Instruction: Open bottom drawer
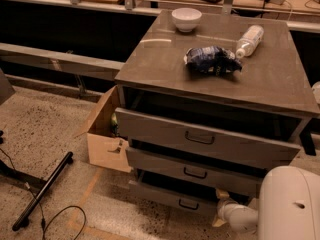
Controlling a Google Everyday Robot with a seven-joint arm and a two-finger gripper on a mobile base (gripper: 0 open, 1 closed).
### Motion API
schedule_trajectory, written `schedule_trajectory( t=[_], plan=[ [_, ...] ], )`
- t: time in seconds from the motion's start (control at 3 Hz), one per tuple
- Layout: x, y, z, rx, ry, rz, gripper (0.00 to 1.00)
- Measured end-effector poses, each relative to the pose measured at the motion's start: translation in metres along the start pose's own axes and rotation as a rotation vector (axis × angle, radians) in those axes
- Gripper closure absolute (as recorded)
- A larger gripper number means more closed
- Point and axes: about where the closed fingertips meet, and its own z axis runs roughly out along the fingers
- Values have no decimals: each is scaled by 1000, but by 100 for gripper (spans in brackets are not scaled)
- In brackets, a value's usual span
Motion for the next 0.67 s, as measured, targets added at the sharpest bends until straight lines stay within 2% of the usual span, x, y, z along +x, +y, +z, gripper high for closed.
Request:
schedule_trajectory(
  t=[0.67],
  plan=[
    [17,16,11,-88,58,25,0]
  ],
)
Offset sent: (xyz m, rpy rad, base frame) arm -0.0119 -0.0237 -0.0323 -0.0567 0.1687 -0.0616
